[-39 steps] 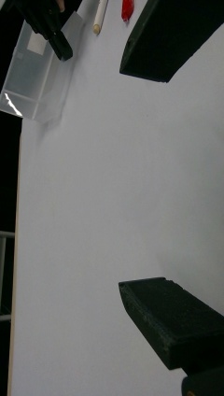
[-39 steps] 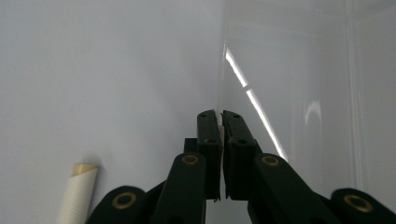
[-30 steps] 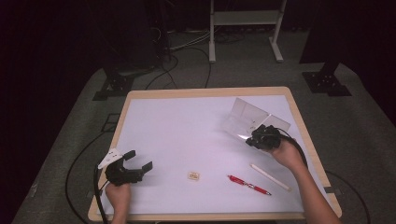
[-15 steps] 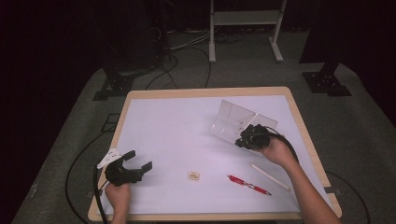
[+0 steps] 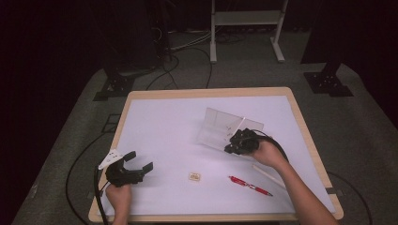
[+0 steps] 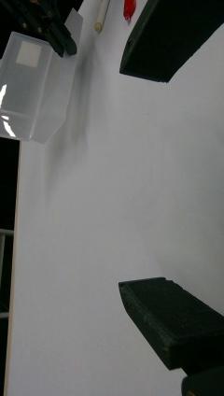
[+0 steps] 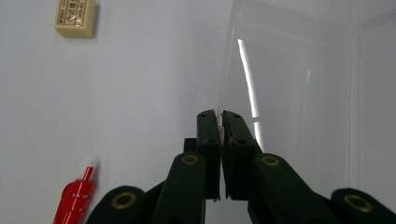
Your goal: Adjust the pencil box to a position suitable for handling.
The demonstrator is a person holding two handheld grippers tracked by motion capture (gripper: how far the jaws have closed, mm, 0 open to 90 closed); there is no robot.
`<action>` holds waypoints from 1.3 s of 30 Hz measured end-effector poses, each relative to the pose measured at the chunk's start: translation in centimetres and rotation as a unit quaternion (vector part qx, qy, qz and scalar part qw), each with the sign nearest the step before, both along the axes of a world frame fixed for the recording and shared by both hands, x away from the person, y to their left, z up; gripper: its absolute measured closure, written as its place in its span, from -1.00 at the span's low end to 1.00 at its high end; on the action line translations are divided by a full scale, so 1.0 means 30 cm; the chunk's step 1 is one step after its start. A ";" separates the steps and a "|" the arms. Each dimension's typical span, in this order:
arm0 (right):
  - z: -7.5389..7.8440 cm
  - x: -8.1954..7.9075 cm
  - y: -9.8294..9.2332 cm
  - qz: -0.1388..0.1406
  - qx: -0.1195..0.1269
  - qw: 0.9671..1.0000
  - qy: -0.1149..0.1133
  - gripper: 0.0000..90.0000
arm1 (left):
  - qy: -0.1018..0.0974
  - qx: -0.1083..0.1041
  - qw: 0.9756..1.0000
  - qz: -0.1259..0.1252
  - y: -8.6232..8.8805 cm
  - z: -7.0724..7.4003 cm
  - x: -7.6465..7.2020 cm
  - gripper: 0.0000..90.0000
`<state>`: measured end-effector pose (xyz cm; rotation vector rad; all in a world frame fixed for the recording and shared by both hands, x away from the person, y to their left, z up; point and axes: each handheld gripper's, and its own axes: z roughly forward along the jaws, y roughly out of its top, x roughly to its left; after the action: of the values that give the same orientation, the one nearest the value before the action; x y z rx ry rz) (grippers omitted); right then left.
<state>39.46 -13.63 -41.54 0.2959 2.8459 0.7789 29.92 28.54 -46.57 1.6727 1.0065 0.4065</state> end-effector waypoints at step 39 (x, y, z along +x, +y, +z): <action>-0.105 -0.030 0.137 0.051 -0.005 0.998 0.023 0.78 | -0.010 0.004 1.000 -0.006 -0.003 0.001 -0.005 -1.00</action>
<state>38.57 -9.50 -44.68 0.1706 2.9271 0.7856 29.76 28.45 -46.53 1.6784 0.9819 0.4194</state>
